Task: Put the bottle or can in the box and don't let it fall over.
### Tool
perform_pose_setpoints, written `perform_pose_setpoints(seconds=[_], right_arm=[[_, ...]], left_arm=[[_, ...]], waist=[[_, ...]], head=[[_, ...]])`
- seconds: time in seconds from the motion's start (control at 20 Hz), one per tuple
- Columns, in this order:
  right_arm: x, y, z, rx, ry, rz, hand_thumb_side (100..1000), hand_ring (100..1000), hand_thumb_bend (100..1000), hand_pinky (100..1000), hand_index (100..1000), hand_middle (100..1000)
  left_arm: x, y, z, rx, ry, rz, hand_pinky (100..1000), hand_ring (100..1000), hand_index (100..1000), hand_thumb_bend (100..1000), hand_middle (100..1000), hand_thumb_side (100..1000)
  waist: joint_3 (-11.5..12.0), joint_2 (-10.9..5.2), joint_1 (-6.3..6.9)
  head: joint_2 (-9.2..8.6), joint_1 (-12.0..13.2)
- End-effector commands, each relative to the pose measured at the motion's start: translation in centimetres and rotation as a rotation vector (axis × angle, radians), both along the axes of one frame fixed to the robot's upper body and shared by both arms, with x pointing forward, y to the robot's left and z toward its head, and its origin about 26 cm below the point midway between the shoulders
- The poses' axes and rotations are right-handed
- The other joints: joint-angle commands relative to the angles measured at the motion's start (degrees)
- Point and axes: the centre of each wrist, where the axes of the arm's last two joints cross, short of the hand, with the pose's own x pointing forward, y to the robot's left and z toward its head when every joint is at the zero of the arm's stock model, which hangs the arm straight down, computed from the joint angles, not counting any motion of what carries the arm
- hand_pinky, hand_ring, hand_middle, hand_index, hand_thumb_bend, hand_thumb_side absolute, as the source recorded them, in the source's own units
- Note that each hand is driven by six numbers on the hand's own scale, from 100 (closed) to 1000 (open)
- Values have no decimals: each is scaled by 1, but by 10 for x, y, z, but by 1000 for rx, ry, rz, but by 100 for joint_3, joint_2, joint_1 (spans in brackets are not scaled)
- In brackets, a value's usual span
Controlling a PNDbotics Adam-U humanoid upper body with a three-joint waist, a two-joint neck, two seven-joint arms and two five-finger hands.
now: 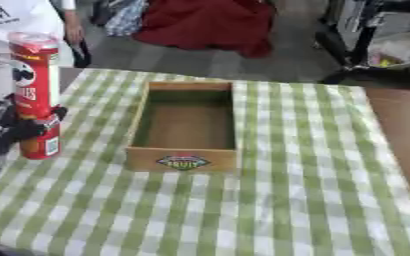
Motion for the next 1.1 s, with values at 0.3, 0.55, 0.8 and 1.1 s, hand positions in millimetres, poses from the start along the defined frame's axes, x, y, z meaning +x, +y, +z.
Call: perform_pose_setpoints(seconds=[0.3, 0.55, 0.8, 1.1], right_arm=[[-1, 0, 15, -21, -40, 6, 722, 763, 100, 835, 826, 762], [0, 1, 19, -26, -49, 14, 716, 764, 100, 838, 826, 762], [2, 3, 21, -28, -54, 24, 716, 764, 100, 839, 826, 763], [3, 5, 23, -27, -57, 33, 715, 764, 100, 841, 826, 763]], left_arm=[[9, -16, 55, -7, -172, -19, 866, 441, 501, 100, 462, 184], [18, -39, 76, -22, -239, -70, 859, 435, 495, 100, 456, 185], [27, -65, 92, -43, -282, -122, 853, 430, 485, 100, 447, 183], [39, -90, 103, -43, -288, -160, 850, 428, 477, 100, 440, 168]], waist=[[-33, -91, 37], [-71, -94, 44], [-104, -92, 56], [-149, -91, 80]], head=[[-8, -47], [-9, -108], [-1, -138], [-14, -128]])
